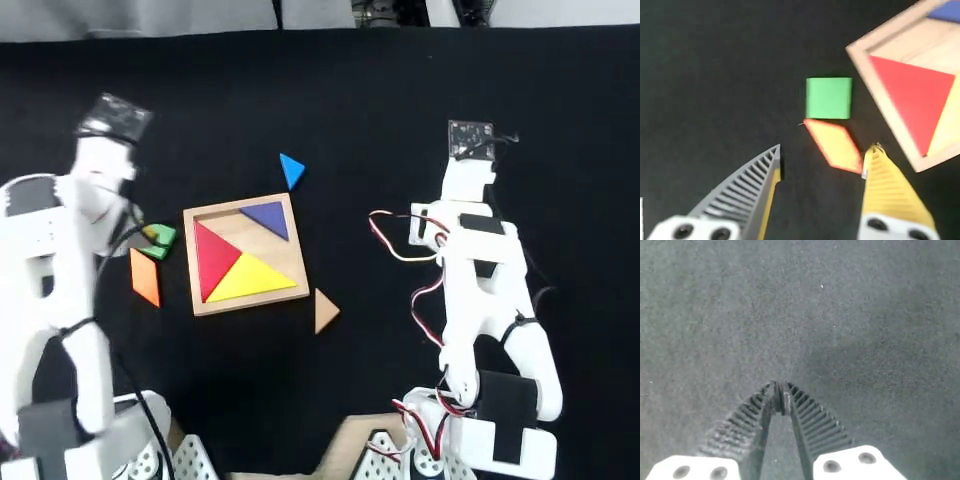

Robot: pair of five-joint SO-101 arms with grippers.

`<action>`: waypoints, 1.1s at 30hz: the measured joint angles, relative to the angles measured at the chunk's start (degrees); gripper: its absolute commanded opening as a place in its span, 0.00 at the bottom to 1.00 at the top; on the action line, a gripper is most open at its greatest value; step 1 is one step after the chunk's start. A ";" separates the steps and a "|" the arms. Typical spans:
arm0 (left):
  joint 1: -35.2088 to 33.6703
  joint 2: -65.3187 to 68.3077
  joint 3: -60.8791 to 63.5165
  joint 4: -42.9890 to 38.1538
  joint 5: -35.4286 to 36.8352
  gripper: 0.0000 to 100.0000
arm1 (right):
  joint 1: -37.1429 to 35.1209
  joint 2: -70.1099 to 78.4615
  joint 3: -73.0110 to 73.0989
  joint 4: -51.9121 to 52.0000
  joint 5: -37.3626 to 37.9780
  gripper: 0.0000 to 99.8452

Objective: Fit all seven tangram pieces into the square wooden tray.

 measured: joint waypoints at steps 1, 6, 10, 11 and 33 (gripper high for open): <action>0.97 1.49 0.18 -0.79 0.00 0.26 | 0.00 0.00 0.00 0.00 0.00 0.01; 1.58 10.55 -0.88 -4.48 0.26 0.27 | 0.00 0.00 0.00 0.00 0.00 0.01; 0.44 20.66 -5.19 -5.63 0.26 0.33 | 0.00 0.00 0.00 0.00 0.00 0.01; 0.44 23.47 -6.59 -5.63 0.35 0.33 | 0.00 0.00 0.00 0.00 0.00 0.01; 0.18 46.77 -23.47 -5.63 0.35 0.27 | 0.00 0.00 0.00 0.00 0.00 0.01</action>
